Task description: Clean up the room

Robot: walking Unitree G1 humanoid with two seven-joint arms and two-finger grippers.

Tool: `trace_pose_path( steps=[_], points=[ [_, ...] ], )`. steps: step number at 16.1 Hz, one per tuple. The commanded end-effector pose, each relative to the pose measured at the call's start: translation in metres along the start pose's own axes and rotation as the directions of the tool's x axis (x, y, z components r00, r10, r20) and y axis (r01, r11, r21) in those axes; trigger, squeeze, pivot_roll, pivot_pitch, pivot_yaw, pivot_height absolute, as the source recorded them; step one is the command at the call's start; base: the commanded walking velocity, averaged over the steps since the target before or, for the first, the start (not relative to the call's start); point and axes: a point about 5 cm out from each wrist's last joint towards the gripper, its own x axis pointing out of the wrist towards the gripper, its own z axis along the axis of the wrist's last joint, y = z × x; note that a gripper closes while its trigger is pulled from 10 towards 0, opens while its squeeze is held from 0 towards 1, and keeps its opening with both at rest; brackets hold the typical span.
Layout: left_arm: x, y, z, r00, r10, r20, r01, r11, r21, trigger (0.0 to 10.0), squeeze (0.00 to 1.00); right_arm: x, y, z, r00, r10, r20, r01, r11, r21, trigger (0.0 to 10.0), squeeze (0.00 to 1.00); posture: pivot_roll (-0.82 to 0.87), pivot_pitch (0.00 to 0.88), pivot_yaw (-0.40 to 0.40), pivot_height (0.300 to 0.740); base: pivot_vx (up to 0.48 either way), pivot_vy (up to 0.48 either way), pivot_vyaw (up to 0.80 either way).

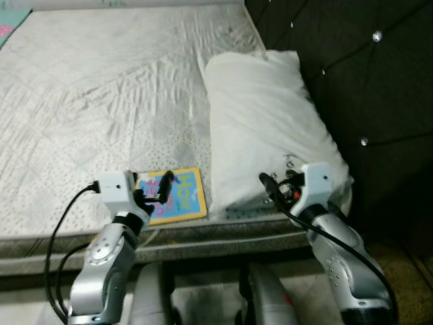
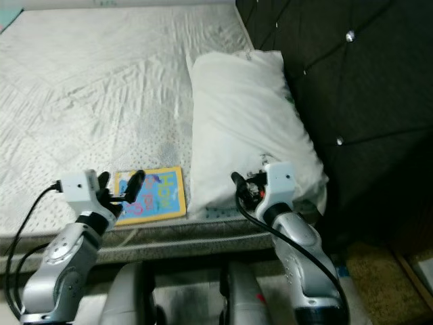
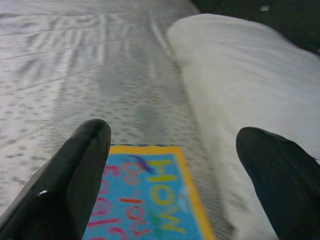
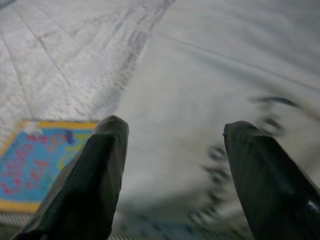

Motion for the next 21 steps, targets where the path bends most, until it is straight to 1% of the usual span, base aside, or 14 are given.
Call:
trace_pose_path(
  steps=[1,3,6,8,12,14,16,19,20,21],
  points=[
    [-0.002,0.005,-0.002,0.999,0.042,-0.008,-0.042,0.999,-0.022,10.0,0.00,0.002,0.004,-0.001,1.000,0.014,-0.006,-0.015,1.000,-0.006,10.0,0.00,-0.13,0.164,-0.009,0.577,0.000,0.000,0.00],
    [0.000,0.006,-0.003,0.998,0.053,-0.016,-0.053,0.998,-0.020,10.0,0.00,0.002,0.005,-0.002,1.000,0.022,-0.005,-0.022,1.000,-0.009,10.0,0.00,-0.13,0.160,-0.008,0.577,0.000,0.000,0.00],
    [0.001,0.008,-0.005,0.996,0.081,-0.035,-0.082,0.996,-0.026,10.0,0.00,0.003,0.006,-0.002,1.000,0.031,-0.001,-0.031,0.999,-0.009,10.0,0.00,-0.13,0.156,-0.009,0.542,0.000,0.000,0.00],
    [0.002,0.009,-0.007,0.993,0.105,-0.045,-0.106,0.994,-0.021,10.0,0.00,0.003,0.006,-0.002,0.999,0.032,-0.002,-0.032,0.999,-0.015,10.0,0.00,-0.13,0.155,-0.013,0.527,0.000,0.000,0.00],
    [0.003,0.008,-0.010,0.991,0.124,-0.057,-0.126,0.992,-0.017,10.0,0.00,0.003,0.006,-0.003,0.999,0.034,-0.009,-0.034,0.999,-0.023,10.0,0.00,-0.14,0.153,-0.013,0.527,0.000,0.000,0.00],
    [0.004,0.009,-0.010,0.990,0.125,-0.061,-0.126,0.992,-0.020,10.0,0.00,0.002,0.007,-0.004,0.999,0.039,-0.014,-0.040,0.998,-0.046,10.0,0.00,-0.14,0.155,-0.010,0.527,0.000,0.000,0.00],
    [0.004,0.008,-0.011,0.990,0.123,-0.063,-0.125,0.992,-0.021,10.0,0.00,0.000,0.010,-0.005,0.999,0.047,-0.017,-0.048,0.996,-0.071,10.0,0.00,-0.14,0.156,-0.009,0.527,0.000,0.000,0.80],
    [0.004,0.007,-0.017,0.986,0.128,-0.108,-0.133,0.991,-0.035,10.0,0.00,-0.001,0.009,-0.007,0.999,0.043,-0.024,-0.044,0.998,-0.053,10.0,0.00,-0.14,0.159,-0.009,0.527,0.000,0.000,0.80],
    [0.003,0.009,-0.023,0.982,0.131,-0.138,-0.138,0.990,-0.039,10.0,0.00,-0.001,0.009,-0.007,0.999,0.041,-0.025,-0.042,0.998,-0.049,10.0,0.00,-0.14,0.159,-0.009,0.527,0.000,0.000,0.79],
    [0.003,0.010,-0.026,0.979,0.131,-0.156,-0.141,0.988,-0.056,10.0,0.00,-0.001,0.008,-0.007,0.999,0.032,-0.021,-0.033,0.999,-0.031,10.0,0.00,-0.14,0.160,-0.009,0.527,0.000,0.000,0.00]
  ],
)
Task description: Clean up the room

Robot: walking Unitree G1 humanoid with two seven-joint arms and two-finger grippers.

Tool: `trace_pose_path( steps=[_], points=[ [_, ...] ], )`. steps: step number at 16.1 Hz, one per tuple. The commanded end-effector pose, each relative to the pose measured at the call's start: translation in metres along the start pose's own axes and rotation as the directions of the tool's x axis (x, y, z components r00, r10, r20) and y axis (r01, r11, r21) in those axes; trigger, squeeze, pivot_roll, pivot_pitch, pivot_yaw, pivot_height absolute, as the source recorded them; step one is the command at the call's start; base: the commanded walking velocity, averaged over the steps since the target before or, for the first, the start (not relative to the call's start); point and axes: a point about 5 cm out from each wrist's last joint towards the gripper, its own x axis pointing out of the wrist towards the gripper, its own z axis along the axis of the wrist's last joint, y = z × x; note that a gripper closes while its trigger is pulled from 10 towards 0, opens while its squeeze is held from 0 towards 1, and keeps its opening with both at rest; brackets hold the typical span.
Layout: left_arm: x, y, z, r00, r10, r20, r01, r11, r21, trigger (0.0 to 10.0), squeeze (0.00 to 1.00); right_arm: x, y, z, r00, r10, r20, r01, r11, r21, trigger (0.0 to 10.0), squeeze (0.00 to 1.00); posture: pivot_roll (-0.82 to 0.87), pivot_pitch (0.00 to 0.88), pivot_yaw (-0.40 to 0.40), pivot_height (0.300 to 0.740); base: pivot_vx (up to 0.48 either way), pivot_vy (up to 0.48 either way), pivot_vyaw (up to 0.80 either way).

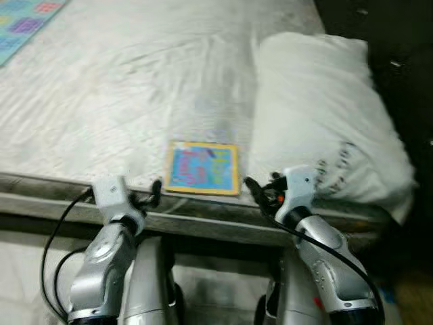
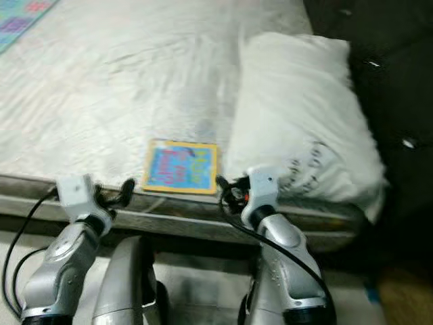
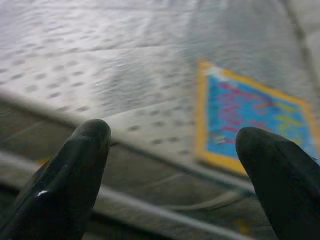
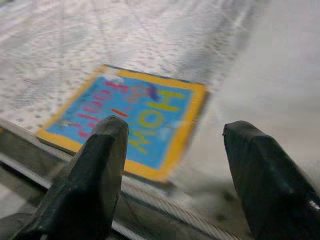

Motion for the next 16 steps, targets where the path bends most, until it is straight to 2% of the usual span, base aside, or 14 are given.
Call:
trace_pose_path(
  steps=[1,4,7,9,11,16],
  points=[
    [0.001,0.000,-0.008,0.999,-0.002,-0.042,0.002,1.000,-0.014,10.0,0.00,-0.004,-0.005,0.001,1.000,-0.023,0.004,0.023,1.000,0.011,10.0,0.00,-0.14,0.162,-0.009,0.527,0.000,0.000,0.00],
    [0.011,0.003,-0.014,0.993,-0.022,-0.112,0.022,1.000,0.002,10.0,0.00,-0.008,-0.007,0.002,0.999,-0.052,0.010,0.052,0.999,0.013,10.0,0.00,-0.15,0.176,-0.014,0.527,0.000,0.000,0.00],
    [0.024,-0.002,-0.015,0.991,-0.058,-0.124,0.058,0.998,-0.002,10.0,0.00,-0.014,-0.010,0.003,0.997,-0.075,0.014,0.074,0.997,0.015,10.0,0.00,-0.17,0.196,-0.027,0.527,0.000,0.000,0.00],
    [0.033,-0.008,-0.017,0.986,-0.086,-0.145,0.087,0.996,-0.002,10.0,0.00,-0.018,-0.012,0.003,0.996,-0.087,0.008,0.087,0.996,0.011,10.0,0.00,-0.19,0.206,-0.030,0.527,0.000,0.000,0.00],
    [0.040,-0.017,-0.023,0.976,-0.120,-0.184,0.115,0.993,-0.035,10.0,0.00,-0.023,-0.014,0.003,0.995,-0.100,0.002,0.100,0.995,0.006,10.0,0.00,-0.20,0.218,-0.030,0.527,0.000,0.000,0.00],
    [0.047,-0.029,-0.030,0.967,-0.160,-0.198,0.155,0.987,-0.042,10.0,0.00,-0.024,-0.012,0.003,0.995,-0.103,-0.008,0.103,0.995,0.012,10.0,0.00,-0.20,0.226,-0.035,0.527,0.000,0.000,0.00]
  ],
)
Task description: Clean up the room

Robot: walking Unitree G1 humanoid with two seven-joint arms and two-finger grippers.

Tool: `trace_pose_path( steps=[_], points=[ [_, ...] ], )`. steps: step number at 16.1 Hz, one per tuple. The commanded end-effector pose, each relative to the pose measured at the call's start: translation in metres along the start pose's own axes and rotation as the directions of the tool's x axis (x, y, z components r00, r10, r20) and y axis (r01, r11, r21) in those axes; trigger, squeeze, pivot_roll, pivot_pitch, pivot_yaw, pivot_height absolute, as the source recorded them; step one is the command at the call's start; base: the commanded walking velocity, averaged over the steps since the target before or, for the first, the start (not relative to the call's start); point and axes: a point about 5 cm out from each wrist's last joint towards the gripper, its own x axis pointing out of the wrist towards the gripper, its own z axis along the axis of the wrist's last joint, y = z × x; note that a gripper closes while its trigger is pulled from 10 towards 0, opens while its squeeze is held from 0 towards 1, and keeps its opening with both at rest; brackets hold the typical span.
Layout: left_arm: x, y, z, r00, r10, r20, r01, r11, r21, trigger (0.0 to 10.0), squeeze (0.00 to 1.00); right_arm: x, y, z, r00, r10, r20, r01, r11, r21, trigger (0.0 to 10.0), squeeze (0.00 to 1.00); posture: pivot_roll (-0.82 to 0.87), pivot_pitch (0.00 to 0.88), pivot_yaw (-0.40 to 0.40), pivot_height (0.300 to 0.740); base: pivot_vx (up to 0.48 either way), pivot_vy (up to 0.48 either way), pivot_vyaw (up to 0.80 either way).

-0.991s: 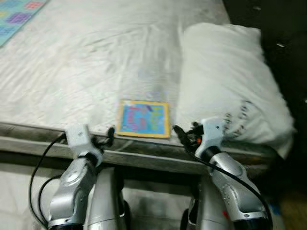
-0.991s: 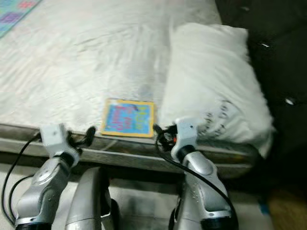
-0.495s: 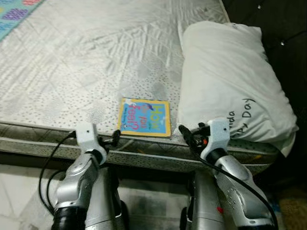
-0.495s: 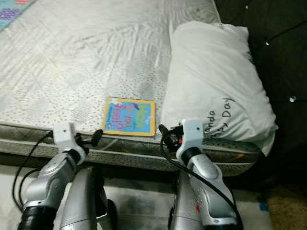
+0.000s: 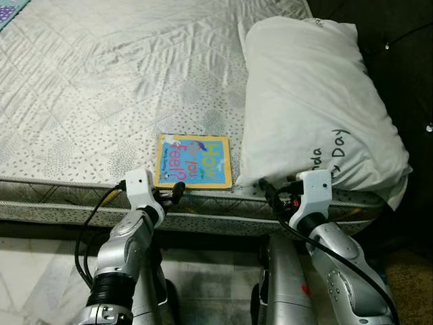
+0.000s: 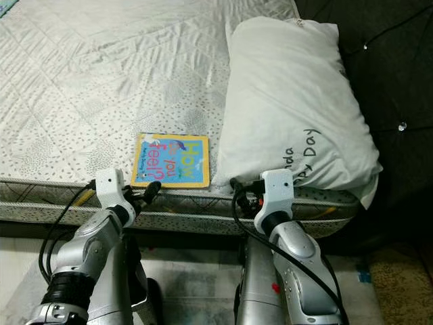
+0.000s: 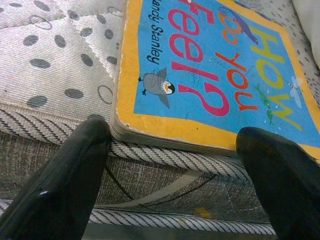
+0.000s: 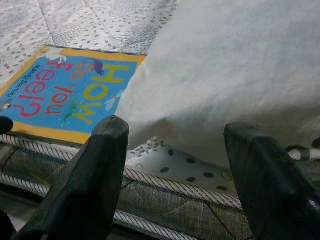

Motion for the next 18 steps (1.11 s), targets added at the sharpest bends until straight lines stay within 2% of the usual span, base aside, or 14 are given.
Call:
trace_pose_path(
  steps=[1,8,12,18],
  points=[
    [0.002,-0.006,-0.009,0.999,-0.022,-0.040,0.022,1.000,0.009,10.0,0.00,-0.003,-0.001,0.000,1.000,-0.005,-0.003,0.005,1.000,0.012,10.0,0.00,-0.20,0.225,-0.034,0.527,0.000,0.000,0.00],
    [0.006,-0.009,-0.008,0.999,-0.039,-0.038,0.039,0.999,-0.001,10.0,0.00,0.000,0.000,0.000,1.000,-0.005,-0.007,0.005,1.000,0.018,10.0,0.00,-0.20,0.216,-0.031,0.527,0.000,0.000,0.00],
    [0.000,-0.017,-0.018,0.996,-0.063,-0.060,0.063,0.998,0.000,10.0,0.00,0.002,0.000,0.000,1.000,-0.003,-0.007,0.003,1.000,0.020,10.0,0.00,-0.20,0.214,-0.030,0.527,0.000,0.000,0.00],
    [-0.015,-0.022,-0.031,0.987,-0.074,-0.145,0.071,0.997,-0.029,10.0,0.00,0.003,0.000,-0.001,1.000,0.000,-0.007,0.000,1.000,0.024,10.0,0.00,-0.19,0.212,-0.026,0.527,0.000,0.000,0.00]
  ],
)
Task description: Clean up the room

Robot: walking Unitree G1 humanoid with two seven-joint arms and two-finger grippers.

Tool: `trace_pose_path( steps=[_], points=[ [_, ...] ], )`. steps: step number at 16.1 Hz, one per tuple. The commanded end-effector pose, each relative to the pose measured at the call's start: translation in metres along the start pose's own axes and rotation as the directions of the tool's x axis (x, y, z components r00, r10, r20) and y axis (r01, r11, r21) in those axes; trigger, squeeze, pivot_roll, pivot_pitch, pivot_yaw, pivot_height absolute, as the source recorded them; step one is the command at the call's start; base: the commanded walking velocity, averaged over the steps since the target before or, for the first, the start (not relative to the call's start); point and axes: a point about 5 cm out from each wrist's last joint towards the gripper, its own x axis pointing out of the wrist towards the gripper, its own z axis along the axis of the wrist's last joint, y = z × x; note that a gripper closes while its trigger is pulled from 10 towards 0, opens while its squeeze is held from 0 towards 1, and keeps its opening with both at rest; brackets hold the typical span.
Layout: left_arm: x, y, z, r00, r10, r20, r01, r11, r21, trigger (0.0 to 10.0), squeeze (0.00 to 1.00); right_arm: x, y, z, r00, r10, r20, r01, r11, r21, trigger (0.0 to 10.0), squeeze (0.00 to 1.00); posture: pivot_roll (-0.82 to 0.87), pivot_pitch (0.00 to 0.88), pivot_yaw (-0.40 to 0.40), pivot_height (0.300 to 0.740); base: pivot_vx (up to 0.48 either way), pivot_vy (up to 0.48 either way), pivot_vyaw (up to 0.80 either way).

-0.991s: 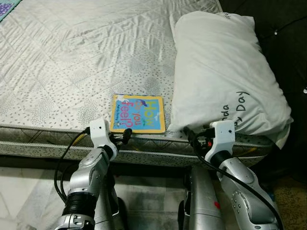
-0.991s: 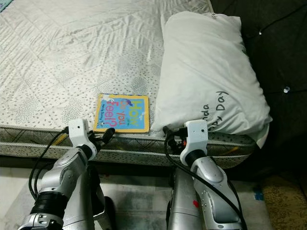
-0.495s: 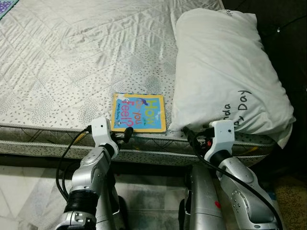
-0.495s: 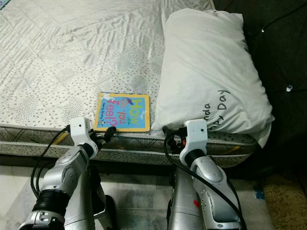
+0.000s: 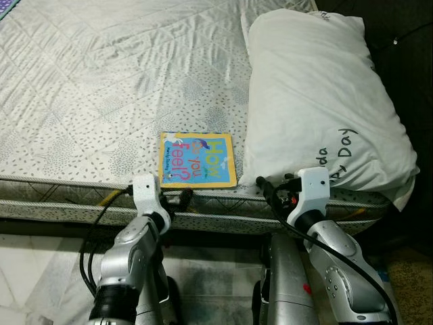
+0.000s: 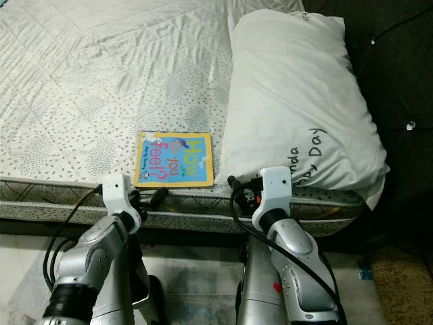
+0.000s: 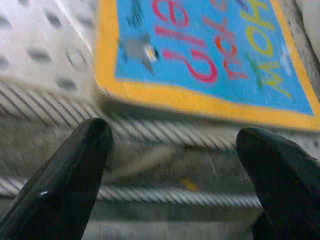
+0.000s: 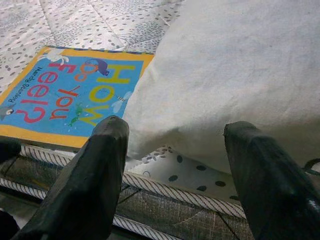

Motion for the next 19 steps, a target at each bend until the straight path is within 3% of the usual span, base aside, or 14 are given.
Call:
trace_pose_path(
  steps=[1,5,9,15,19],
  points=[
    [-0.002,-0.005,-0.017,0.996,-0.016,-0.084,0.014,0.999,-0.029,10.0,0.00,-0.001,-0.003,-0.005,1.000,-0.008,-0.017,0.009,1.000,0.020,10.0,0.00,-0.19,0.212,-0.025,0.527,0.000,0.000,0.00],
    [-0.006,0.005,-0.016,0.992,0.043,-0.115,-0.050,0.997,-0.060,10.0,0.00,0.000,-0.002,-0.006,1.000,-0.004,-0.019,0.004,1.000,0.027,10.0,0.00,-0.19,0.208,-0.023,0.527,0.000,0.000,0.00],
    [-0.006,0.010,0.001,0.996,0.073,-0.044,-0.076,0.995,-0.060,10.0,0.00,0.000,-0.002,-0.007,1.000,-0.003,-0.023,0.004,0.999,0.037,10.0,0.00,-0.19,0.204,-0.023,0.527,0.000,0.000,0.00],
    [-0.011,-0.018,0.010,0.998,-0.068,-0.005,0.068,0.997,0.020,10.0,0.00,0.001,-0.001,-0.008,1.000,0.004,-0.029,-0.003,0.999,0.047,10.0,0.00,-0.18,0.198,-0.022,0.527,0.000,0.000,0.00],
    [-0.001,-0.028,0.009,0.994,-0.112,-0.009,0.112,0.992,0.051,10.0,0.00,0.002,0.000,-0.008,1.000,0.007,-0.025,-0.006,0.999,0.049,10.0,0.00,-0.18,0.198,-0.021,0.527,0.000,0.000,0.00]
  ],
)
